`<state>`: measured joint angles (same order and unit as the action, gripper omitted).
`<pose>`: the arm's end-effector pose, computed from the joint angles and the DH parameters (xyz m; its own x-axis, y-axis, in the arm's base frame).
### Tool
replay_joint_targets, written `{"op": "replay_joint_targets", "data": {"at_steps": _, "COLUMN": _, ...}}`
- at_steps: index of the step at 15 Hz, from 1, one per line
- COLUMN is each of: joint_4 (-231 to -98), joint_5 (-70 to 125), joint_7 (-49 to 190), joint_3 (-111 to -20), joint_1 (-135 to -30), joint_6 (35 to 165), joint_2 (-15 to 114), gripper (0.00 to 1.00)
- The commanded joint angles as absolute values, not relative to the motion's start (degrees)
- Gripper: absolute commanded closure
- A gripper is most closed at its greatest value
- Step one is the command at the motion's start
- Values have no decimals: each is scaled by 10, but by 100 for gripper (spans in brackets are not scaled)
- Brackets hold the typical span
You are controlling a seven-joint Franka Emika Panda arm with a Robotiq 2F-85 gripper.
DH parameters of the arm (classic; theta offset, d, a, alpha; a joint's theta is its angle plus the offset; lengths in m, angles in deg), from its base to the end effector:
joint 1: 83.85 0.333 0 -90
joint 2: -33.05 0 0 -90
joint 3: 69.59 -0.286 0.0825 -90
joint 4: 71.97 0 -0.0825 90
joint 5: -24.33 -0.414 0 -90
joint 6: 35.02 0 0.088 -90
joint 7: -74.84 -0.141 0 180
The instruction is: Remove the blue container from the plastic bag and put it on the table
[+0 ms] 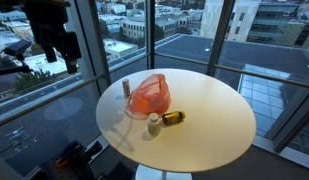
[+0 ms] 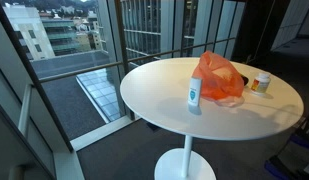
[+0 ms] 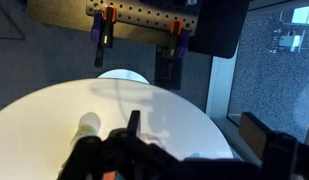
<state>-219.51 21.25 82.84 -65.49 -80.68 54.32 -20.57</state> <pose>0.3140 0.0035 0.4755 0.9856 0.1562 -0.0647 0.1476 -0.9816 -0.1212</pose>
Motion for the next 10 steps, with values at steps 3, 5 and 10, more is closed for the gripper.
{"op": "replay_joint_targets", "data": {"at_steps": 3, "joint_4": -2194, "joint_5": 210, "joint_7": 831, "joint_3": -658, "joint_1": -812, "joint_6": 542, "joint_2": -205, "gripper": 0}}
{"op": "replay_joint_targets", "data": {"at_steps": 5, "joint_4": -2194, "joint_5": 210, "joint_7": 831, "joint_3": -658, "joint_1": -812, "joint_6": 542, "joint_2": -205, "gripper": 0}}
{"op": "replay_joint_targets", "data": {"at_steps": 10, "joint_4": -2176, "joint_5": 207, "joint_7": 794, "joint_3": -678, "joint_1": -819, "joint_6": 584, "joint_2": -162, "gripper": 0}}
